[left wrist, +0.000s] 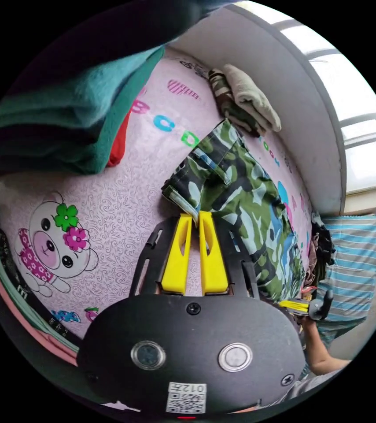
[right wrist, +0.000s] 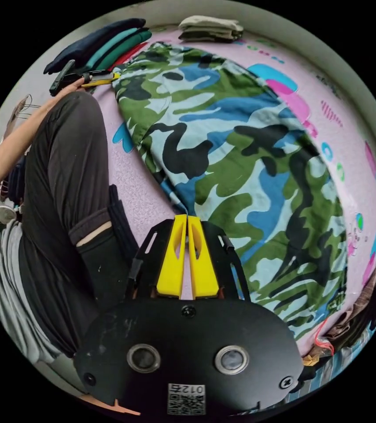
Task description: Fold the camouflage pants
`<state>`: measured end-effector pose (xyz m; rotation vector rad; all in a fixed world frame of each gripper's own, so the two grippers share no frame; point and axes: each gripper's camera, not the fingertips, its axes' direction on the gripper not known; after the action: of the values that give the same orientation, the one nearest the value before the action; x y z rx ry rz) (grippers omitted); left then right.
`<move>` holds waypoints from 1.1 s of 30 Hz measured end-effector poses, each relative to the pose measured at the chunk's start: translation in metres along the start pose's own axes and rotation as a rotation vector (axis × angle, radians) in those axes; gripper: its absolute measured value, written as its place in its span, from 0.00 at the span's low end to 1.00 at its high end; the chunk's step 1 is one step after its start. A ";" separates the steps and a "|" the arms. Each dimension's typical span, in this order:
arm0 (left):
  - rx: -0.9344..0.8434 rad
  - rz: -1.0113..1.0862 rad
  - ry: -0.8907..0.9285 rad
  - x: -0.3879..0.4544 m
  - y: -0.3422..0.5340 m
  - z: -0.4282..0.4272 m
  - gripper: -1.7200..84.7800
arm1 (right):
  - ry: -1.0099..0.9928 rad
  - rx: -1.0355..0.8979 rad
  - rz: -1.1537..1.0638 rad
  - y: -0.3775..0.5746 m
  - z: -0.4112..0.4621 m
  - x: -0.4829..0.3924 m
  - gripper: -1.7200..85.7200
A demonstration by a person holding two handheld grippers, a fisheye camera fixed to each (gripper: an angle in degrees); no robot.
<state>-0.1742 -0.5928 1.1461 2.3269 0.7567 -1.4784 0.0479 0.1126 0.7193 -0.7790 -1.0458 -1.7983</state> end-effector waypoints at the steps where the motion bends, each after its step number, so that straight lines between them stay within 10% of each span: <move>1: 0.007 0.003 0.011 0.001 0.001 0.000 0.06 | -0.010 -0.015 0.003 -0.001 0.009 0.004 0.02; 11: 0.199 0.668 -0.271 0.174 0.044 -0.047 0.10 | 0.048 0.299 0.140 0.013 -0.048 0.125 0.10; 18: -0.053 1.258 -0.418 0.350 -0.033 0.045 0.15 | 0.194 0.263 0.038 -0.044 -0.033 0.177 0.11; 33: -0.349 1.602 -0.562 0.515 -0.055 0.146 0.09 | 0.216 0.159 0.006 -0.069 0.023 0.233 0.07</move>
<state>-0.1401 -0.4768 0.6216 1.2727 -0.8074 -0.8920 -0.1084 0.0626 0.8998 -0.4794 -1.0259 -1.7268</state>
